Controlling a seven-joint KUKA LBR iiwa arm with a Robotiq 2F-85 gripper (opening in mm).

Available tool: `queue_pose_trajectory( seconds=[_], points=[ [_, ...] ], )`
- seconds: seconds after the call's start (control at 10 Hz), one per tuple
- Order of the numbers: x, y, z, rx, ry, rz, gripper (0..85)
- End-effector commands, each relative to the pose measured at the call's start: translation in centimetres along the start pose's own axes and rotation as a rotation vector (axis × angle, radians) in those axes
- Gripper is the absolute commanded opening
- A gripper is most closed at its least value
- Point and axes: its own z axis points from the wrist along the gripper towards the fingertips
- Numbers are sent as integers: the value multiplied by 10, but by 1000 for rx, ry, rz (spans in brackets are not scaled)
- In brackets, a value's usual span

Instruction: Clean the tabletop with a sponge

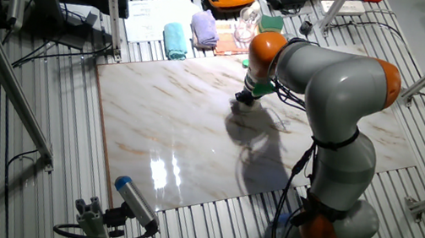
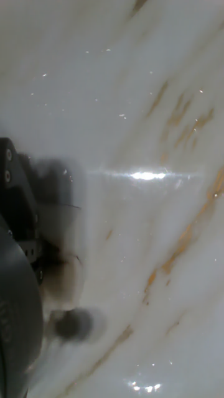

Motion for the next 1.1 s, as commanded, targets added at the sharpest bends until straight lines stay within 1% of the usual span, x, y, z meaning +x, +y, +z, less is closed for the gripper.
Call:
queue_pose_trajectory(
  seconds=[0.0,0.1,0.2,0.3,0.4,0.7,0.9,1.0],
  points=[
    [1,0,1,4,0,-48,0],
    [1,0,1,6,0,-65,0],
    [1,0,1,15,1,-69,0],
    [1,1,-3,16,-5,-71,0],
    [2,2,-3,-1,-24,-64,0],
    [9,1,-8,9,-28,-66,0],
    [9,0,-7,15,-35,-70,0],
    [10,-3,-8,6,-39,-72,0]
  ],
)
